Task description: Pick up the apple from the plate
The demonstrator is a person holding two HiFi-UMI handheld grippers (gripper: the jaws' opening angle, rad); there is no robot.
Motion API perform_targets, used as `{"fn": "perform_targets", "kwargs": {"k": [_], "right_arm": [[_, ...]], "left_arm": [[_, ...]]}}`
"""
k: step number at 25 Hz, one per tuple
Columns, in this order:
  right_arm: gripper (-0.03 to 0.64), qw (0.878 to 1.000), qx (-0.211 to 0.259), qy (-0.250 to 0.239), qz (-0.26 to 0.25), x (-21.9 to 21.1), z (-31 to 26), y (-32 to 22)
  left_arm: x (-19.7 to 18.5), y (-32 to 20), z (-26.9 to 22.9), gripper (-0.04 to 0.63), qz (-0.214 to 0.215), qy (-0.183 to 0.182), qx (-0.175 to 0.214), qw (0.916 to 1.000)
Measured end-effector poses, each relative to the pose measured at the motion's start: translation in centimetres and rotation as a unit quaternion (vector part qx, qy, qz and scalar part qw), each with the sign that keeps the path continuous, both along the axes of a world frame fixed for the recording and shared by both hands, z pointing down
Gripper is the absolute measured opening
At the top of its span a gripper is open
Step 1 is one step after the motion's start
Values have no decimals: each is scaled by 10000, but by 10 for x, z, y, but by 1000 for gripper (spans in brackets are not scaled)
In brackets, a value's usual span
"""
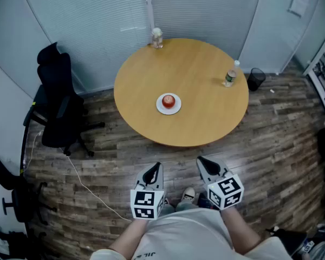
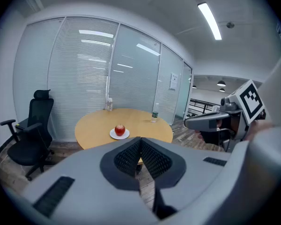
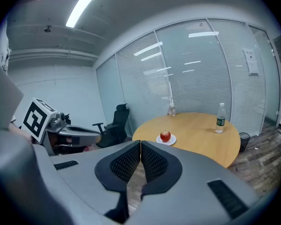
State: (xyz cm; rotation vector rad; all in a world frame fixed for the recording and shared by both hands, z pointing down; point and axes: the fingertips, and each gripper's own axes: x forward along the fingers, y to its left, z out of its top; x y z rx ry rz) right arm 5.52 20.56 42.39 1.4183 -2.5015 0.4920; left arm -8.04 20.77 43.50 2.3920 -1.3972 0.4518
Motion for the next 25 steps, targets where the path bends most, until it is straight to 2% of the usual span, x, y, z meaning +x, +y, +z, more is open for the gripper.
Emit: {"fn": "perform_targets", "kwargs": {"k": [15,19,25], "right_arm": [[32,9999,-88,-101,26,16,6,-4],[32,9996,-112,-254,-1,25,8,-11],[32,9995,-136,-192,-231,40,8,-22]], "left_arm": [[8,-1,2,3,-71,-26,-81,9999],[13,-8,1,3,-178,-49,-35,9998],[21,-18,-5,3,-462,29,93,9989]]}}
